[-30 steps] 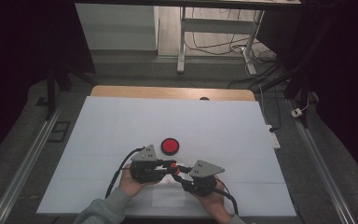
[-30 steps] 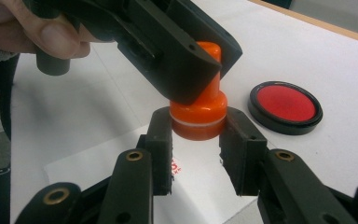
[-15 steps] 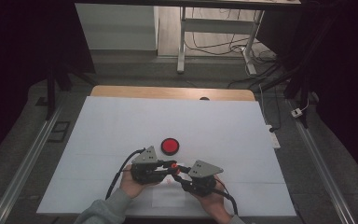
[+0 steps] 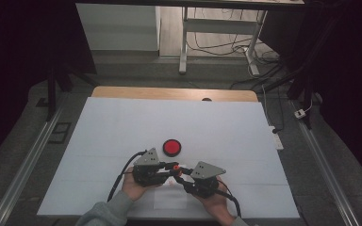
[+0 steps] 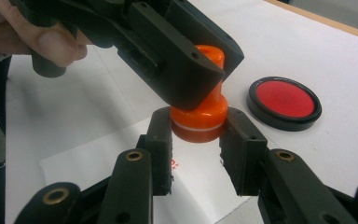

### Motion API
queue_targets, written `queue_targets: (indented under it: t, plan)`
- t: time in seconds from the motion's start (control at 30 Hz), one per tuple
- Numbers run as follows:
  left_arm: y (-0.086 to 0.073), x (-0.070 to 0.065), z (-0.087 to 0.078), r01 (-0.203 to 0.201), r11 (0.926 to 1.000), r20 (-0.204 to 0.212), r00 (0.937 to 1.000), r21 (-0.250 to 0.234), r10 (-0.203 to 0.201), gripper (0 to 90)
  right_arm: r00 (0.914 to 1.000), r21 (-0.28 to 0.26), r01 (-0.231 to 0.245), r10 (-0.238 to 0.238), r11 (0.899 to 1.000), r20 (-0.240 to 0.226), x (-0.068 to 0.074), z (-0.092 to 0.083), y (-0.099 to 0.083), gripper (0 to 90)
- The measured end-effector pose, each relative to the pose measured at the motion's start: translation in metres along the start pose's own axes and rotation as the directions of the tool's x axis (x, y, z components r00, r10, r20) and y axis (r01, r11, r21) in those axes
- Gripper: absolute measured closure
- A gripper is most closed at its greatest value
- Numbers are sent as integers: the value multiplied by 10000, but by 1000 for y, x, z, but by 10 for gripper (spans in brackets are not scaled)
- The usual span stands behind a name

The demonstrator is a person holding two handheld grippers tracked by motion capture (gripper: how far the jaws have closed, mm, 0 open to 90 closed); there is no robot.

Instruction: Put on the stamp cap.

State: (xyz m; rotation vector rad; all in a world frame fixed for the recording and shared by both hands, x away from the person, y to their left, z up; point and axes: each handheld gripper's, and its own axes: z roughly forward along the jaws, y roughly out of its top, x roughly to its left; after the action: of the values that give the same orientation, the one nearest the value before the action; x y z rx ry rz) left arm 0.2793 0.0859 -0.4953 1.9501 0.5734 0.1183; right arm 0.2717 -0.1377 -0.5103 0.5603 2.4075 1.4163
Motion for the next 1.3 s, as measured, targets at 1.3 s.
queue_targets:
  t: [1.3]
  plan:
    - [3, 4, -7, 140, 9997, -118, 9998, -188, -143, 728, 9999, -93, -3, 2, 10000, -101, -6, -2, -2, 548]
